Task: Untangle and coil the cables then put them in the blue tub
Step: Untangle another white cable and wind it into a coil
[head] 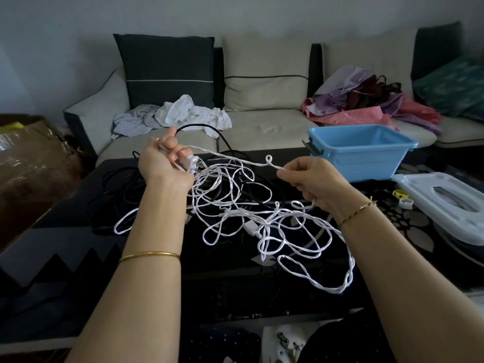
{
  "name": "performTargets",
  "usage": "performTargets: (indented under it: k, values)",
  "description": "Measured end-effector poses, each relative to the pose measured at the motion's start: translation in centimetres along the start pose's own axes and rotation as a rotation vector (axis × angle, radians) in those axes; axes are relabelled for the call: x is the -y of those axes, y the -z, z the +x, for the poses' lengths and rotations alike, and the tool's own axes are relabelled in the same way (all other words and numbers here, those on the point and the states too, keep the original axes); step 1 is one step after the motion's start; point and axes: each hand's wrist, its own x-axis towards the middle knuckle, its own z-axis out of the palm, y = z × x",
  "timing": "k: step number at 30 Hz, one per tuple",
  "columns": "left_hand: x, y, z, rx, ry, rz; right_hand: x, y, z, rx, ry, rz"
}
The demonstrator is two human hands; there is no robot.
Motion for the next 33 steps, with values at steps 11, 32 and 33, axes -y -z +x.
performTargets:
  k: [11,32,33]
  values:
    - [0.3,0.2,0.3,-0.036,-0.099,-0.051,0.4,0.4,-0.7,0.171,-0.004,-0.27]
    - [2.4,1.2,0.2,0.075,-0.494,0.842,3.6,1.0,-2.9,0.413,0.337,-0.01]
    - [2.7,1.4,-0.2,0.158,-0.523,1.036,3.7,1.1,-2.9,0.404,0.363,0.086]
